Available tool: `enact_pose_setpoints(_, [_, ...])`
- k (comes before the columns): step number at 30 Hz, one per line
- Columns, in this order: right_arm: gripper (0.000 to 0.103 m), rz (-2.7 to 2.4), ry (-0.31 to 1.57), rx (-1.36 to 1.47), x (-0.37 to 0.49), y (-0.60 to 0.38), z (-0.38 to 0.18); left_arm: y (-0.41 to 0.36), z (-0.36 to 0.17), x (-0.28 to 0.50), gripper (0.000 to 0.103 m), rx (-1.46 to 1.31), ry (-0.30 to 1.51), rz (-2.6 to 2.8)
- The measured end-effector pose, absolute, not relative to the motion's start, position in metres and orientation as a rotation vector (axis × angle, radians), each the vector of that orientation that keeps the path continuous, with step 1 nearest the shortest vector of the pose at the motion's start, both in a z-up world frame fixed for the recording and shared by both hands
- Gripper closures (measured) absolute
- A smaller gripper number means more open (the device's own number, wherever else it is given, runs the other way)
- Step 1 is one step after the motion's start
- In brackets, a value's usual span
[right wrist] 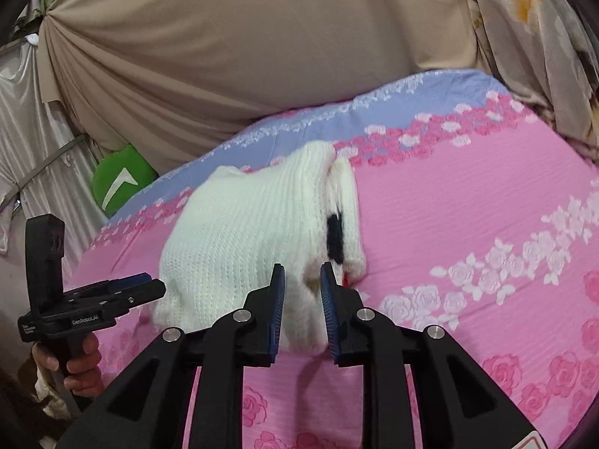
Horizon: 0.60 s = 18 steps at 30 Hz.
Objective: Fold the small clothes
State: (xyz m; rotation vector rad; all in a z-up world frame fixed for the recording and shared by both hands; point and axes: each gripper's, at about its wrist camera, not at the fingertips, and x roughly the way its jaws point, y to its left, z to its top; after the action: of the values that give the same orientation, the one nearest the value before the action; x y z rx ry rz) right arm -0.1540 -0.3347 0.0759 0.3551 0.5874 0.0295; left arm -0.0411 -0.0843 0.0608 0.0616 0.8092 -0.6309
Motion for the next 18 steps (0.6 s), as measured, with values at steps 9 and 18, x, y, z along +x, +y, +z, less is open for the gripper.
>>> enact_pose_setpoints(9, [0.076,0.043,0.681,0.306,-0.041,-0.342,0.092,-0.133,0.079,0.015,0.034,0.114,0.764,-0.566])
enact_pose_setpoints(18, [0.088,0.050,0.703,0.294,0.005,-0.348,0.080,-0.144,0.059,0.036,0.032,0.160,0.778,-0.486])
